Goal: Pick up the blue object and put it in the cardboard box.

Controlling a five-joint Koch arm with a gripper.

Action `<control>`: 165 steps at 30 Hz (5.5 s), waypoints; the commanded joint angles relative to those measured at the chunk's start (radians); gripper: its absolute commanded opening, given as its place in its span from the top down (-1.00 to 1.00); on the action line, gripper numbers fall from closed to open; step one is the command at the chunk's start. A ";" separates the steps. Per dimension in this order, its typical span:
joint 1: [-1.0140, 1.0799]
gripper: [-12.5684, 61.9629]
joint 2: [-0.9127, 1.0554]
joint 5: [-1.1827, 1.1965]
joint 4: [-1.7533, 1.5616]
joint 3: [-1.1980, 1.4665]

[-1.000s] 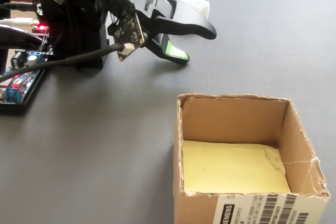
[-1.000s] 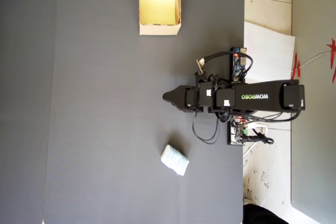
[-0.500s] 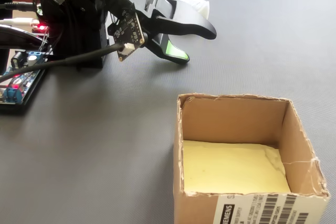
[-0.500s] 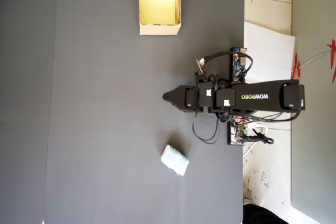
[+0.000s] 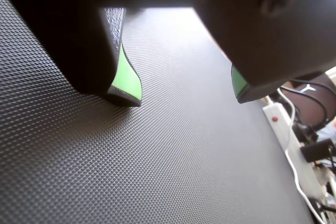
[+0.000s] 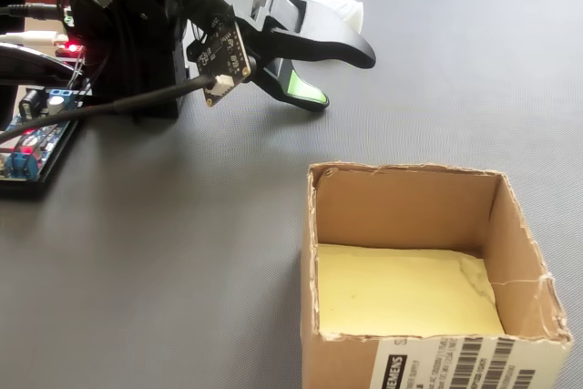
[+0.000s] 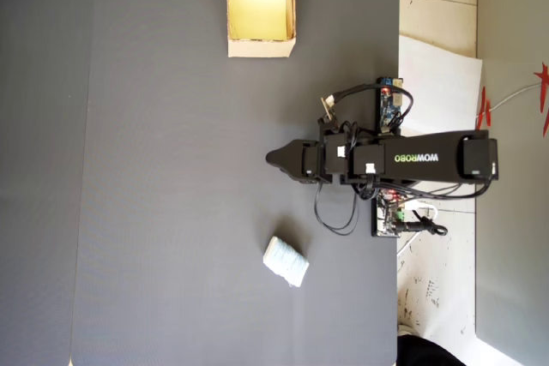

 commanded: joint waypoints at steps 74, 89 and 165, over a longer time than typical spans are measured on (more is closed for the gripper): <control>-0.678 -0.24 0.078 0.184 0.514 -0.376; -0.784 -0.24 -0.238 0.213 0.650 -0.716; -0.077 0.40 -0.029 0.144 0.127 -0.549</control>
